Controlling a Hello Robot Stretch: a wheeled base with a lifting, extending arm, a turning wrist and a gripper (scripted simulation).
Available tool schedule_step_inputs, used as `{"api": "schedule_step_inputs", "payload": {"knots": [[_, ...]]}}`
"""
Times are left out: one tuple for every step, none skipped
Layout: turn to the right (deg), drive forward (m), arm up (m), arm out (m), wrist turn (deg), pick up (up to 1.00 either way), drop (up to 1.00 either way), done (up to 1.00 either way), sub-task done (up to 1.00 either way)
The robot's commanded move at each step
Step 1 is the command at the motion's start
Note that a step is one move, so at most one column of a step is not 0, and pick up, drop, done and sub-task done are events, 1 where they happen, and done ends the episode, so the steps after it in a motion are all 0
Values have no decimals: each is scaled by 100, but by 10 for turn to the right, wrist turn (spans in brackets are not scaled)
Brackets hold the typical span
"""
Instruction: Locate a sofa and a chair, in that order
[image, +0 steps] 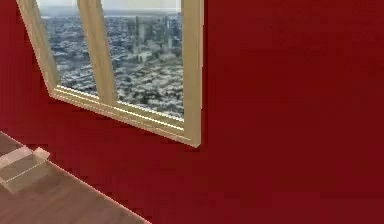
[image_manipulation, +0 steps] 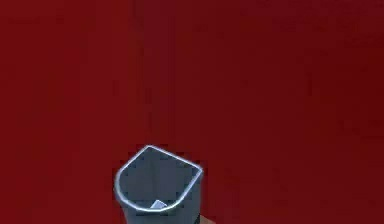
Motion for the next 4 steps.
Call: {"api": "schedule_step_inputs", "payload": {"knots": [[-450,0,0,0,0,0,0,0,0],[-240,0,0,0,0,0,0,0,0],[0,100,0,0,0,0,0,0,0],[0,100,0,0,0,0,0,0,0]]}}
